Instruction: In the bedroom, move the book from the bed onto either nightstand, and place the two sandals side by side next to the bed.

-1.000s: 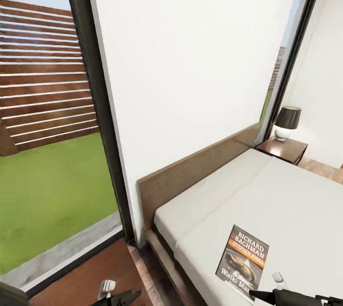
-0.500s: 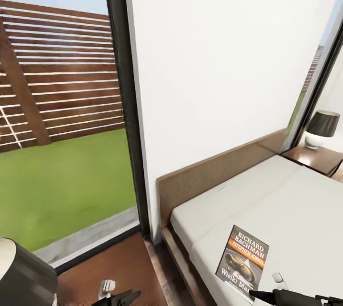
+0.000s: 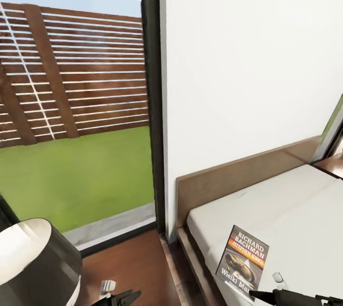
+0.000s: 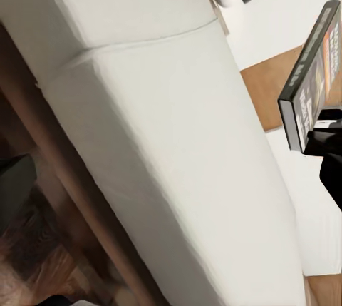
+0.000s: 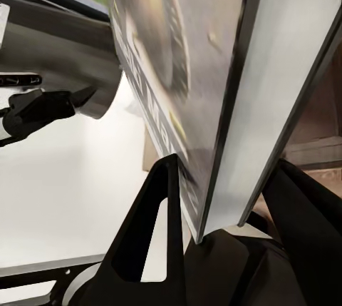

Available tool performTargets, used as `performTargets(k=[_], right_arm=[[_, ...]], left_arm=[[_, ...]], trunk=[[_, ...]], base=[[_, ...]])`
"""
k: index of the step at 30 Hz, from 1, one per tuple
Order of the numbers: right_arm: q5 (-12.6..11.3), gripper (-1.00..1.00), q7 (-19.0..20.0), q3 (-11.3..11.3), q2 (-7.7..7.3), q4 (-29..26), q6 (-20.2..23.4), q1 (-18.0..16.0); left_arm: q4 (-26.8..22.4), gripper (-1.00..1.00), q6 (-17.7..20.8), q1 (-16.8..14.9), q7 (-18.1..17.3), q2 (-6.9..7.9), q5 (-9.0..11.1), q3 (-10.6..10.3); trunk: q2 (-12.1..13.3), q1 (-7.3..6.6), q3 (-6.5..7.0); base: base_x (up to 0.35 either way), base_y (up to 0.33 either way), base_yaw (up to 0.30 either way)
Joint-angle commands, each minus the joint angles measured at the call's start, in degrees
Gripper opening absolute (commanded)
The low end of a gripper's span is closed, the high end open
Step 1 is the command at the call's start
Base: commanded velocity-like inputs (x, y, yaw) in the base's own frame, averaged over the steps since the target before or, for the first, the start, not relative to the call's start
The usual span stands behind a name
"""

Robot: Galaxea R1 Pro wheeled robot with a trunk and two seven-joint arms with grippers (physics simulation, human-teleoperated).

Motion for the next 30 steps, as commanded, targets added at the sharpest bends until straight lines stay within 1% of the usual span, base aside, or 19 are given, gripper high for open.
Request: performTargets(k=[1,30], right_arm=[[-0.64,-1.0,0.11,0.31,-0.06,-0.06,0.6,-0.02],[-0.64,-1.0,0.17,0.31,-0.06,-0.06,0.62,-0.05]], left_arm=[[0.02,1.0,0.49,-0.07,-0.11,0.05,0.58,-0.37],[0.02,1.0,0.49,-0.07,-0.06,0.05,0.58,-0.37]], trunk=[[-0.07,0.01,-0.08],[-0.07,0.01,-0.08]], base=[[0.0,0.0,0.293],[0.0,0.0,0.292]])
